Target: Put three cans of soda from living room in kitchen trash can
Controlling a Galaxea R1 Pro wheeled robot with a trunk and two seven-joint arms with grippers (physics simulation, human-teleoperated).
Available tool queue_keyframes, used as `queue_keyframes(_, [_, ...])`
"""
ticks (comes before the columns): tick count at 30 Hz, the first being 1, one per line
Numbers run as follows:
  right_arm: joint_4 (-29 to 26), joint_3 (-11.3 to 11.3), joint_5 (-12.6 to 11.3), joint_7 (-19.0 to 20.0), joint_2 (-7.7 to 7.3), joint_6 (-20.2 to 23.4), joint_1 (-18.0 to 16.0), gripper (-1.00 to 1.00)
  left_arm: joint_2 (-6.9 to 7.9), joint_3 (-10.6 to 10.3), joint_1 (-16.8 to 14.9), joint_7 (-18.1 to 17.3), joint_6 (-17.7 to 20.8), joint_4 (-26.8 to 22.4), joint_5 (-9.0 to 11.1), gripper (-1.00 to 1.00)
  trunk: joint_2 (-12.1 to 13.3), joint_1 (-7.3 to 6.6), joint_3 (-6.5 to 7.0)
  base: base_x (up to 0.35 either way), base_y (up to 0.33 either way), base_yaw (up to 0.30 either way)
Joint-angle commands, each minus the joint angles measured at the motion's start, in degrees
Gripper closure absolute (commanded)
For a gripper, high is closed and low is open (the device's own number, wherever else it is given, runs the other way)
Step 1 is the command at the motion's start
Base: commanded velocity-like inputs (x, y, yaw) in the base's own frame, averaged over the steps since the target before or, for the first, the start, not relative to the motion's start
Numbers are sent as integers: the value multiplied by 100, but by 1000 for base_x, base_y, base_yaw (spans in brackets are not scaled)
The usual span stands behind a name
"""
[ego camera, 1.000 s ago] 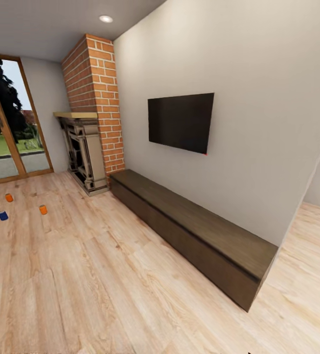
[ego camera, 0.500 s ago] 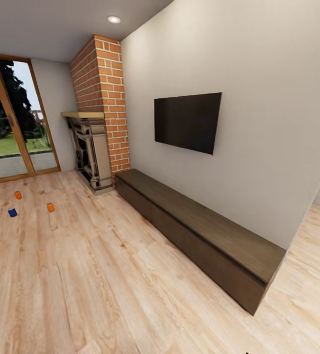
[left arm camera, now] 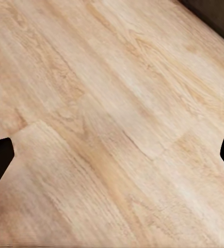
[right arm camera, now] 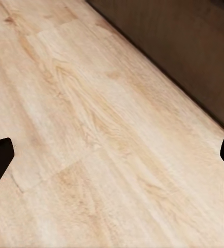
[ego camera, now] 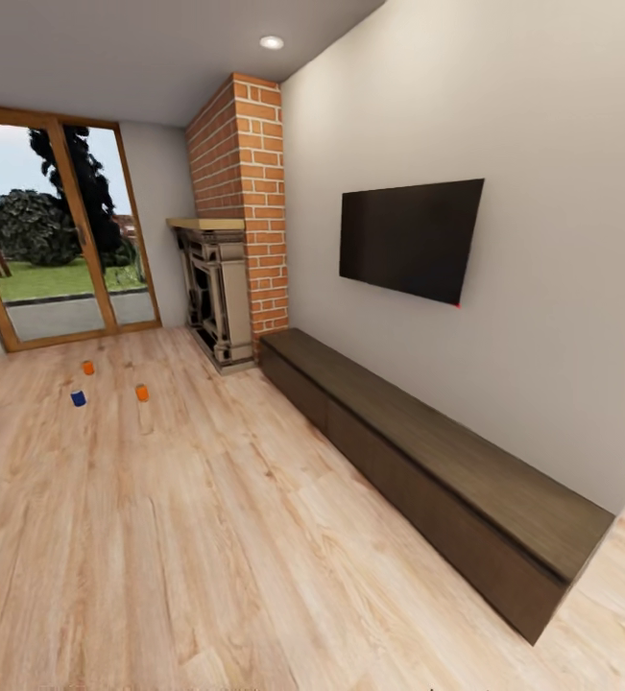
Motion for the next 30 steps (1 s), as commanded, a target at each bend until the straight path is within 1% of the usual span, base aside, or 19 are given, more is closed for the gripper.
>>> queue_keyframes(1, [1,0,-1,-4,0,0,0,-100,0,0,0,0,0,0,0,-100,0,0,0,0,0,254])
queue_keyframes(9, [5,1,-4,-15,1,0,0,-100,0,0,0,0,0,0,0,-100,0,0,0,-5,1,255])
queue_keyframes(14, [7,2,-4,-18,1,0,0,-100,0,0,0,0,0,0,0,-100,0,0,0,-102,73,255])
queue_keyframes(24, [7,7,-5,-18,1,0,0,-100,0,-5,0,0,0,0,0,-100,0,0,0,-174,205,255])
queue_keyframes(30, [7,9,-5,-19,1,0,0,-100,0,-8,0,0,0,0,0,-100,0,0,0,-64,275,255])
